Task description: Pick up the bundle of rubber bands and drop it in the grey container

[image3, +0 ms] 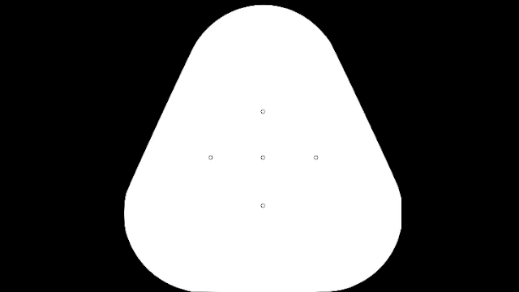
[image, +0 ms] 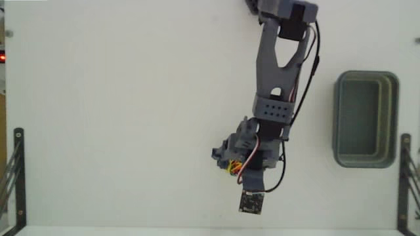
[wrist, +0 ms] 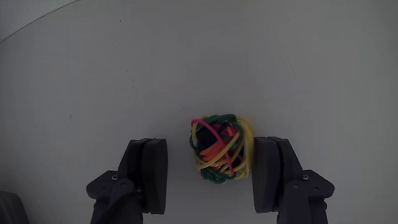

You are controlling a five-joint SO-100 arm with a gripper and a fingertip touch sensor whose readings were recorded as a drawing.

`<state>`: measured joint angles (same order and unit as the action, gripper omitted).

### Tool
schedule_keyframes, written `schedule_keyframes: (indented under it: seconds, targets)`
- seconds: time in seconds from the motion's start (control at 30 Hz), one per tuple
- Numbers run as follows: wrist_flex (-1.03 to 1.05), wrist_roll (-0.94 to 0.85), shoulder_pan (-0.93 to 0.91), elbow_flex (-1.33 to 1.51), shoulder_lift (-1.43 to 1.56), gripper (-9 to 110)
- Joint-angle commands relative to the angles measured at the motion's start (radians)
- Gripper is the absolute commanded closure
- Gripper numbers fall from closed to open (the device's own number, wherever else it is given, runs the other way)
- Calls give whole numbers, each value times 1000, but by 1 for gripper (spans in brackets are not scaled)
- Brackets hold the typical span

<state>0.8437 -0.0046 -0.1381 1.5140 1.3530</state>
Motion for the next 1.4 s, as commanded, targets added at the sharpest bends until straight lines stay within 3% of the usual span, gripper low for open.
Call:
schedule_keyframes:
  seconds: [0.0, 1.37]
  targets:
    - [-18, 5, -2, -1, 36, 22]
    - [-18, 5, -2, -1, 36, 32]
